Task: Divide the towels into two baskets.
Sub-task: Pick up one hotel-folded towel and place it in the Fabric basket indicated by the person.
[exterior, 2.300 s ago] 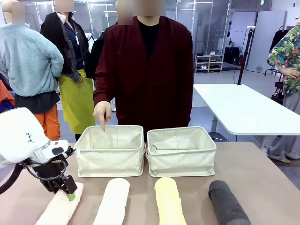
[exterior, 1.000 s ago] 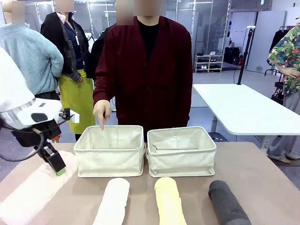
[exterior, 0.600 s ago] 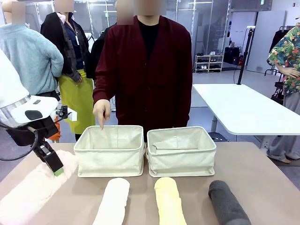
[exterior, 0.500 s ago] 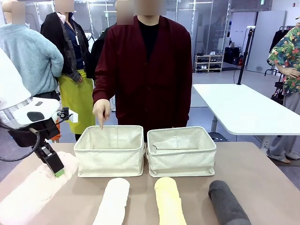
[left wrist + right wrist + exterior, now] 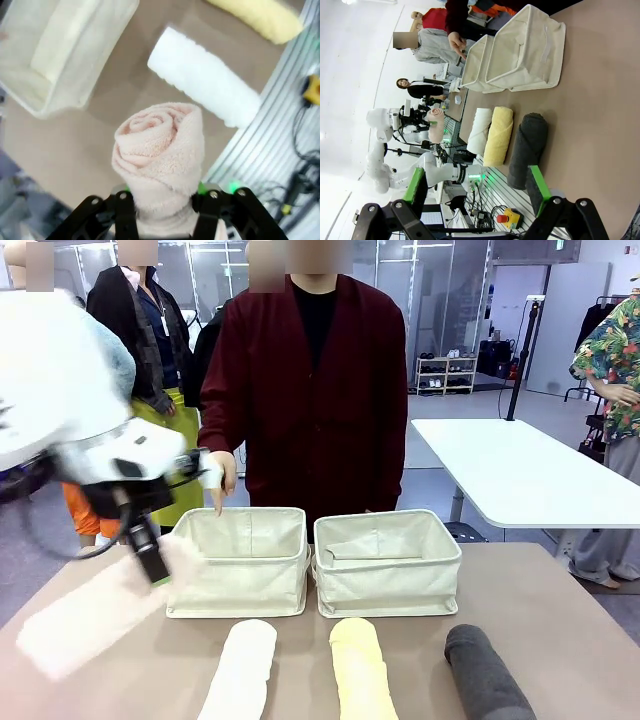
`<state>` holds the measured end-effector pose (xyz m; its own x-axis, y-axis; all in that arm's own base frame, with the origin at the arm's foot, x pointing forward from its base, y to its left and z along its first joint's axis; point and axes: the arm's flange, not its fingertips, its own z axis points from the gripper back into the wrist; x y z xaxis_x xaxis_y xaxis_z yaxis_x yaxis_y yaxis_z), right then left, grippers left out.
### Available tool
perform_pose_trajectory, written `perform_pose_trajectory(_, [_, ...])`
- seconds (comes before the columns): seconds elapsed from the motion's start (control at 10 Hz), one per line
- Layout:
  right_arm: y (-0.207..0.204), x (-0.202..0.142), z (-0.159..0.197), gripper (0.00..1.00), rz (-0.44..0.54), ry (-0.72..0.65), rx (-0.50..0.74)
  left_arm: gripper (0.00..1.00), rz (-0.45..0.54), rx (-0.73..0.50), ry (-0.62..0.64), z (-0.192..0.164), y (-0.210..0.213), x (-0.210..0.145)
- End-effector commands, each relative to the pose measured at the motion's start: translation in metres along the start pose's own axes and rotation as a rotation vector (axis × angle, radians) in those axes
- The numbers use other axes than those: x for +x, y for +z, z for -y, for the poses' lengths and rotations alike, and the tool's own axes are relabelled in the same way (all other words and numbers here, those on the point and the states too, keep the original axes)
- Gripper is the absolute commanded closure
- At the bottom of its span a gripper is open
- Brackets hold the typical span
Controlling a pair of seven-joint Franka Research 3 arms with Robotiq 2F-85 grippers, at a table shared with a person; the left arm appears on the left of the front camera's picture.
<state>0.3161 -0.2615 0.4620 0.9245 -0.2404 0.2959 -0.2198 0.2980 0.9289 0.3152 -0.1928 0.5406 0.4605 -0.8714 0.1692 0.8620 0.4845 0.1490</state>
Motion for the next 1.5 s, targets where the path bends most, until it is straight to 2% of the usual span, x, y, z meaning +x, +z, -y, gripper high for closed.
perform_pose_trajectory(0.0, [0.002,-0.001,-0.003,0.00,0.004,0.010,0.011,0.60,-0.122,0.088,-0.250,-0.030,0.014,0.085])
perform_pose_trajectory(0.1, [0.002,-0.001,-0.003,0.00,0.004,0.010,0.011,0.60,-0.201,0.106,-0.352,-0.037,0.018,0.121])
perform_pose_trajectory(0.3, [0.002,-0.001,-0.003,0.00,0.004,0.010,0.011,0.60,-0.273,0.212,-0.572,-0.059,0.026,0.178])
perform_pose_trajectory(0.5, [0.002,-0.001,-0.003,0.00,0.004,0.010,0.011,0.60,-0.277,0.210,-0.770,-0.090,0.005,0.200])
perform_pose_trajectory(0.7, [0.002,-0.001,-0.003,0.00,0.004,0.010,0.011,0.60,-0.238,0.142,-0.801,-0.119,-0.017,0.200])
perform_pose_trajectory(0.9, [0.002,-0.001,-0.003,0.00,0.004,0.010,0.011,0.60,-0.167,0.116,-0.819,-0.122,-0.020,0.198])
perform_pose_trajectory(1.0, [0.002,-0.001,-0.003,0.00,0.004,0.010,0.011,0.60,-0.264,0.154,-0.797,-0.123,-0.027,0.202])
perform_pose_trajectory(1.3, [0.002,-0.001,-0.003,0.00,0.004,0.010,0.011,0.60,-0.235,0.136,-0.804,-0.127,-0.032,0.203])
perform_pose_trajectory(1.4, [0.002,-0.001,-0.003,0.00,0.004,0.010,0.011,0.60,-0.253,0.117,-0.824,-0.138,-0.049,0.206])
